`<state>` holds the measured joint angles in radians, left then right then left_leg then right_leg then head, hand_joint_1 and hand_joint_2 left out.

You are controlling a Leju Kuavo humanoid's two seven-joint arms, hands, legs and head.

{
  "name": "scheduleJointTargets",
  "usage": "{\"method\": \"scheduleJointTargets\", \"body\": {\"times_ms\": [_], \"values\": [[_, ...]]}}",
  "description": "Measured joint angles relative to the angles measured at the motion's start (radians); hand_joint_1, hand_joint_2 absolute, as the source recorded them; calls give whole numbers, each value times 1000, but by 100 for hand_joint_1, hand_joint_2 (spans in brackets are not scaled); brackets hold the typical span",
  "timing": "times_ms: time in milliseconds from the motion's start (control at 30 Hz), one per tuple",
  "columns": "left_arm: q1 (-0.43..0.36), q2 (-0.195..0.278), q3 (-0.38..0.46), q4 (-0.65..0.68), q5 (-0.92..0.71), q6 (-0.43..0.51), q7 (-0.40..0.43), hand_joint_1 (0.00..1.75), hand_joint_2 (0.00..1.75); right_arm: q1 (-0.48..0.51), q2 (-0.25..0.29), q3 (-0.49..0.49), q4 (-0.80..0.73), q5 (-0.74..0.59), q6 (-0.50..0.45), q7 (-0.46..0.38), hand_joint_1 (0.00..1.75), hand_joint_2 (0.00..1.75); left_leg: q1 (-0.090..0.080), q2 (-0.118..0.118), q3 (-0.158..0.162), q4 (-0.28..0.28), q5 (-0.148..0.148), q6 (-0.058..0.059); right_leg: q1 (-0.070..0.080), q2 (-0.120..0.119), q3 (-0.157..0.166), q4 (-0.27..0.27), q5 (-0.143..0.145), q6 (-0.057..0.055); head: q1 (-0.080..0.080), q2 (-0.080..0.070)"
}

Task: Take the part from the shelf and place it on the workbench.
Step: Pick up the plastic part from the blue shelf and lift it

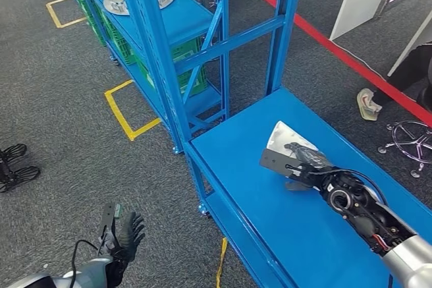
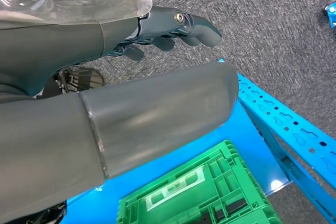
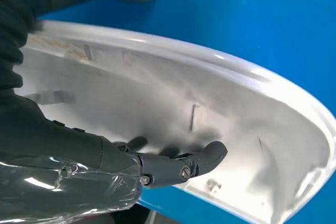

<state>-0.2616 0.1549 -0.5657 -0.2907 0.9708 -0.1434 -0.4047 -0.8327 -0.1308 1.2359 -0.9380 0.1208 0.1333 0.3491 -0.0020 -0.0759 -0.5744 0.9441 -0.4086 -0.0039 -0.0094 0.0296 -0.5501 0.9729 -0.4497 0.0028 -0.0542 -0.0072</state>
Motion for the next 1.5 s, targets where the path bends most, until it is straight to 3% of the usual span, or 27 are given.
{"method": "scheduleJointTargets", "body": {"times_ms": [233,433,1000,1200,1500], "values": [[3,0,0,0,-3,-7,-6,0,0,0,1,-6,18,50,-1,-9,175,175,0,0,1,0,0,0,0,0,1,0,0,0,0,0],[92,20,-3,0,-26,-87,-103,0,0,15,-17,-33,16,63,-13,6,175,175,0,6,7,0,-4,-1,0,7,5,-2,-1,0,0,0],[125,38,-8,0,-16,-83,-94,0,0,38,-38,-95,4,60,-34,-8,175,175,0,6,9,0,-4,-1,0,4,9,-2,-2,-2,0,0],[53,22,-9,1,10,10,-9,0,0,37,-31,-128,-18,-15,-76,-41,175,175,0,1,6,1,-1,1,0,-1,7,-3,-1,-1,1,0],[9,7,-9,1,13,17,-7,0,0,45,-33,-170,-85,-42,-98,-33,175,175,0,5,5,1,-2,0,0,5,5,-3,1,0,1,0]]}}
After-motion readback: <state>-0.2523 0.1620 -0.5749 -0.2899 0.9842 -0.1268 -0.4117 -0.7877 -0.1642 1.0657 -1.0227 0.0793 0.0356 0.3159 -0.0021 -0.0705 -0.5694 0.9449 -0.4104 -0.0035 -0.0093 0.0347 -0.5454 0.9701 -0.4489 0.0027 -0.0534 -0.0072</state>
